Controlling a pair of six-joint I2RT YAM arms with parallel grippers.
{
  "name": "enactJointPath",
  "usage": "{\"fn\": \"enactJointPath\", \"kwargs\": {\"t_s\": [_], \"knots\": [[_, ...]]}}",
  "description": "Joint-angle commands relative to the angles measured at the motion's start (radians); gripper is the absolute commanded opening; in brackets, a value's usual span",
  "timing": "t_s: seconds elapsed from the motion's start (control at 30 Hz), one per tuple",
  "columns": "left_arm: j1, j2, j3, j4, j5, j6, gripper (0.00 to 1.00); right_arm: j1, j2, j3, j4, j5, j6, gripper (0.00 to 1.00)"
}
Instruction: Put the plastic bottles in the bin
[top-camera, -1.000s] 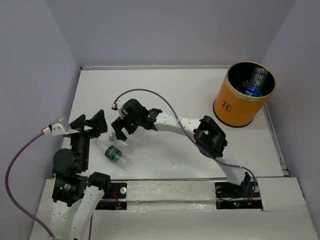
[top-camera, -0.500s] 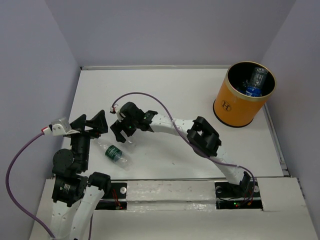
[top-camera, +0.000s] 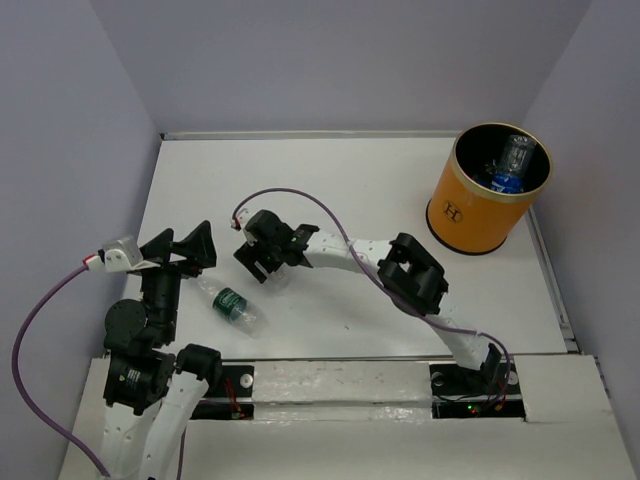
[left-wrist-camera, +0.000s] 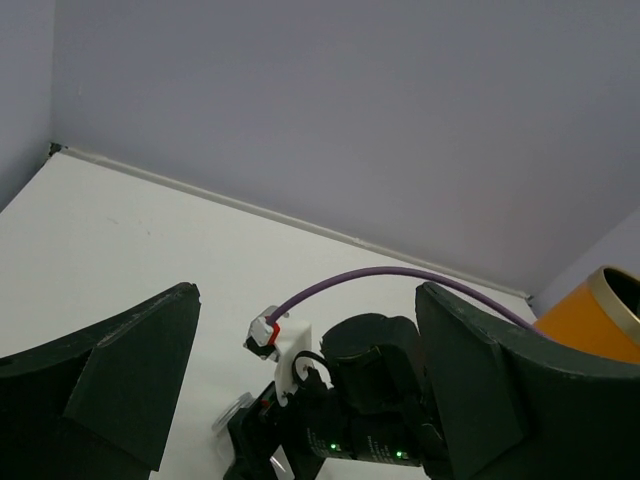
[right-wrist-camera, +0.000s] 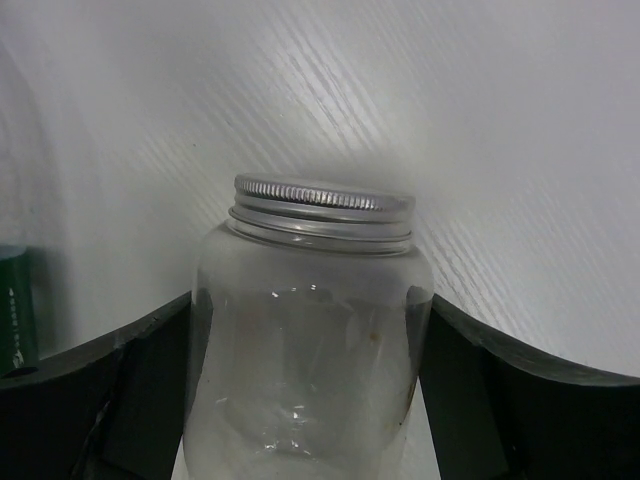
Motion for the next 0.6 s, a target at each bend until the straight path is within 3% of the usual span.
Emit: {"fn": "enactJointPath", "kwargs": {"t_s": [0.0, 0.17, 0.3, 0.47, 0.57], "knots": [[-0.003, -0.01, 0.008, 0.045, 0.016, 0.0, 0.99, 0.005, -0.126, -0.068, 0.069, 0.12, -0.024, 0.53], [-0.007, -0.02, 0.007, 0.044, 0.017, 0.0, 0.99, -0.017, -0.283, -0.152, 0.135, 0.266, -0.039, 0.5], [-0.027, -0.032, 0.004, 0.048, 0.028, -0.003, 0.99, -0.115, -0.552, -0.26, 0.204, 0.413, -0.091, 0.49], [-0.049, -0.055, 0.002, 0.053, 0.037, -0.002, 0.99, -0.391, -0.82, -0.376, 0.334, 0.522, -0.083, 0.48], [-0.063, -0.073, 0.0, 0.053, 0.04, -0.005, 0.99, -0.648, -0.901, -0.429, 0.402, 0.579, -0.062, 0.46]]}}
